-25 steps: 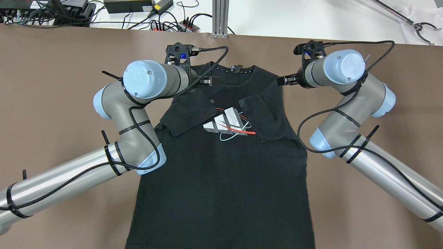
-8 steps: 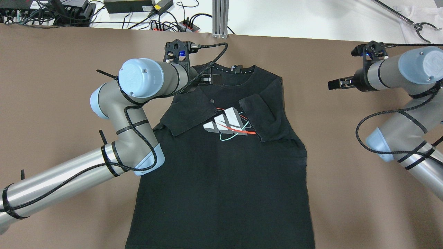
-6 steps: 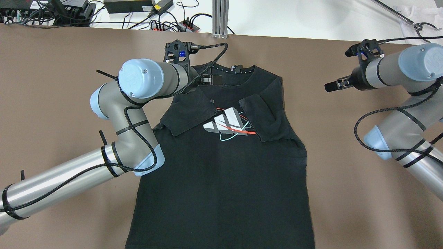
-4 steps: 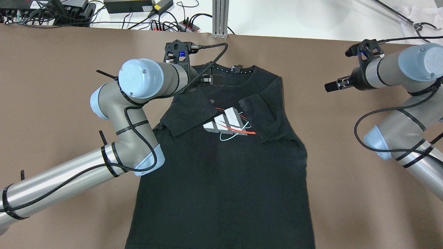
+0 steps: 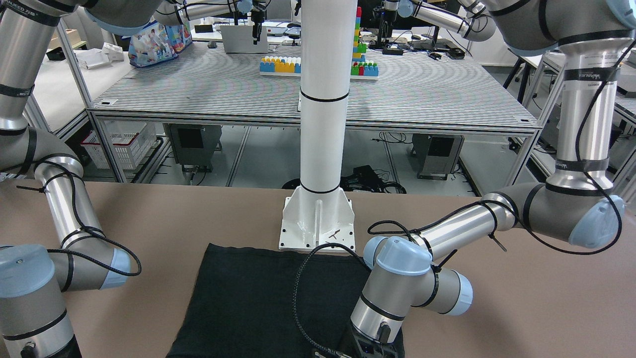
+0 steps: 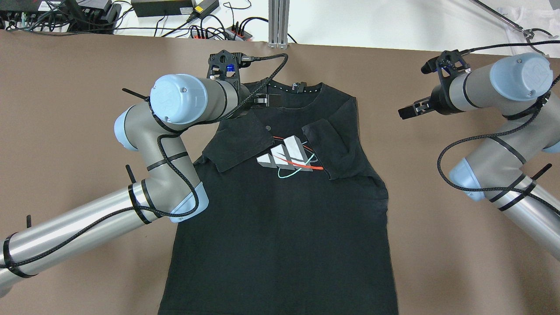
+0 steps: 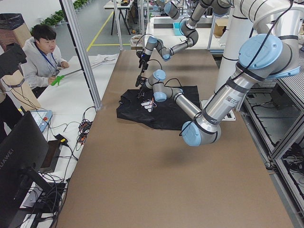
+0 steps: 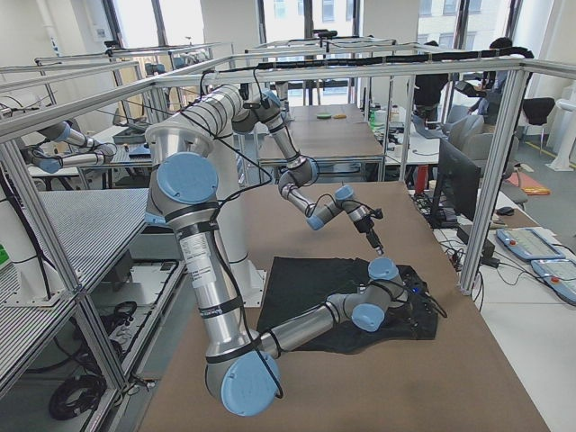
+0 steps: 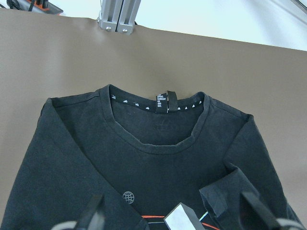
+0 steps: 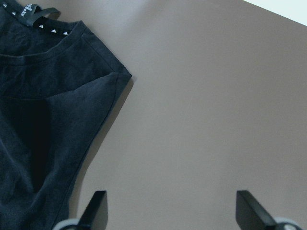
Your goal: Fold clothes
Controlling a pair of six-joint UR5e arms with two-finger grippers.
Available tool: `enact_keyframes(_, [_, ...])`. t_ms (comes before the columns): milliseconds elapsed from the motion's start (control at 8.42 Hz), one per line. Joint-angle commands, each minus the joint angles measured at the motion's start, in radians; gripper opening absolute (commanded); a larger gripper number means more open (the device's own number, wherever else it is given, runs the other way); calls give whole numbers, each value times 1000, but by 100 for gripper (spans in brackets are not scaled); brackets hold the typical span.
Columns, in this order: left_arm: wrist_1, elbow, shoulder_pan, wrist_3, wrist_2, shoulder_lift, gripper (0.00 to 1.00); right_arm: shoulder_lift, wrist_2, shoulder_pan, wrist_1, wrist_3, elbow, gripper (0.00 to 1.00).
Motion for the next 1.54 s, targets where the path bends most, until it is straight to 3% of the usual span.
enact_keyframes(0, [0, 1, -1, -1, 2, 3, 100, 44, -3, -7, -4, 1, -44, 94])
enact_keyframes(119, [-1, -5, -1, 0, 1, 18, 100, 35, 1, -9, 5, 1, -49, 94])
enact_keyframes(356, [8, -131, 1, 4, 1, 101, 100, -46, 3, -6, 5, 83, 35, 94])
enact_keyframes(594, [13, -251, 2, -15, 1, 210, 100, -155, 7, -12, 7, 340, 179, 93])
enact_keyframes(950, [2, -337, 30, -230, 7, 359, 100, -281, -29, -160, 7, 826, 429, 91])
enact_keyframes(1306, [-1, -420, 116, -399, 40, 463, 100, -303, -239, -346, 7, 1043, 491, 91])
enact_keyframes(1425, [-1, -448, 184, -439, 109, 495, 100, -304, -271, -390, 7, 1123, 503, 91])
